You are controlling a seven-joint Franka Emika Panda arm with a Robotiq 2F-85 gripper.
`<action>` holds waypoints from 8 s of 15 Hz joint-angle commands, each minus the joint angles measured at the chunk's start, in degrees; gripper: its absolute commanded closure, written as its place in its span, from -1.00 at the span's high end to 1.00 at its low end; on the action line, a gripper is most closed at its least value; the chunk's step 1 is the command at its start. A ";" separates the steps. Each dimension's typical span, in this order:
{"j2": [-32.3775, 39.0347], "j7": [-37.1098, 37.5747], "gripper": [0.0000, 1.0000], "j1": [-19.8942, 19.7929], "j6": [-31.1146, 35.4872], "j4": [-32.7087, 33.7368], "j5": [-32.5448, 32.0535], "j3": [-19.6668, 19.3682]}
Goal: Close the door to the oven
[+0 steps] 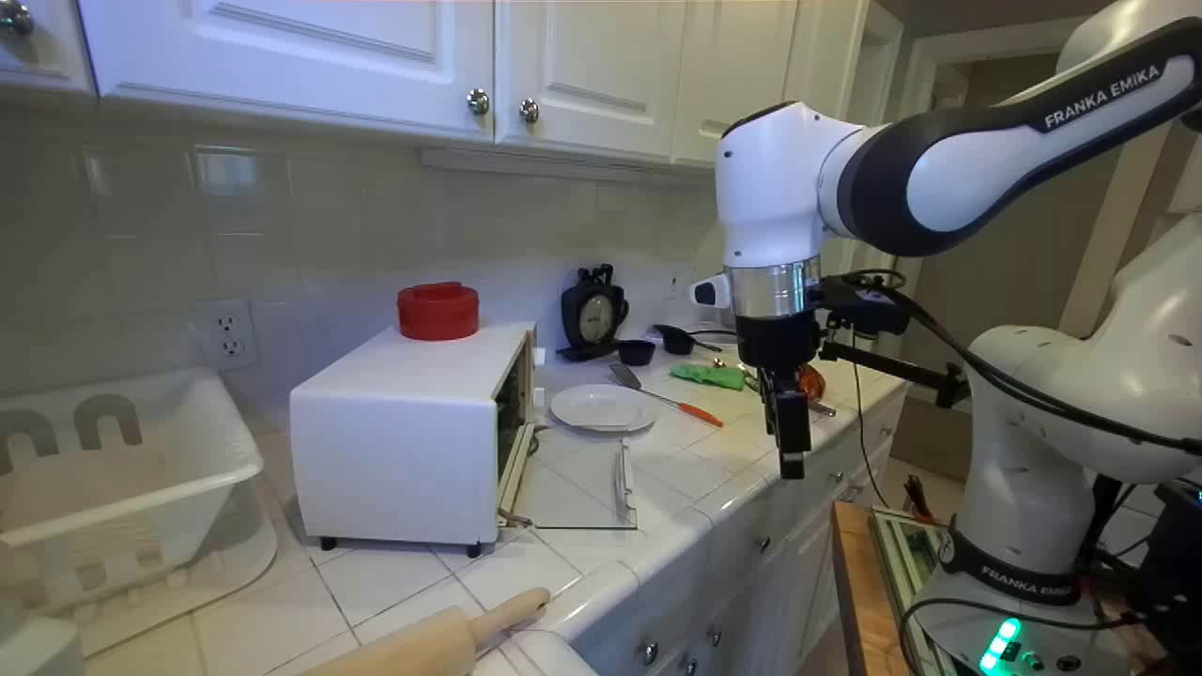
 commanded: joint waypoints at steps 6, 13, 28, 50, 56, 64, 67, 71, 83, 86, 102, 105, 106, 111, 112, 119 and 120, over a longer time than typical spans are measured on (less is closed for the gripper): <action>0.04 0.13 1.00 0.27 -0.16 0.12 -0.14 -0.25; -2.74 -3.61 1.00 -5.41 7.24 0.06 4.87 -12.14; 7.38 -20.74 1.00 -3.09 50.69 -7.47 40.55 -31.40; 17.43 -56.08 1.00 22.51 56.43 -5.36 84.44 -58.07; 16.13 -54.04 1.00 21.82 57.66 -6.48 81.99 -57.27; 20.44 -56.04 1.00 22.93 52.54 -3.10 85.01 -60.52; 23.32 -57.43 1.00 23.50 49.27 -1.82 86.69 -62.44; 26.91 -61.95 1.00 23.84 42.28 -0.40 90.35 -64.51; 39.82 -71.97 1.00 -10.46 29.68 4.50 98.66 -31.40; 39.51 -74.19 1.00 -13.72 29.20 5.03 99.94 -28.23; 37.22 -82.15 1.00 -17.44 23.91 4.74 105.81 -24.56; 35.69 -82.54 1.00 -17.41 22.59 4.09 106.01 -24.37; 35.14 -82.45 1.00 -17.34 22.31 3.91 105.86 -24.25; 31.30 -82.16 1.00 -17.34 21.17 2.76 105.57 -23.37; 30.52 -82.29 1.00 -17.41 21.07 2.54 105.70 -23.18; 26.61 -82.38 1.00 -17.90 20.54 2.58 106.10 -22.33; 26.13 -82.42 1.00 -17.90 20.62 2.60 106.15 -22.18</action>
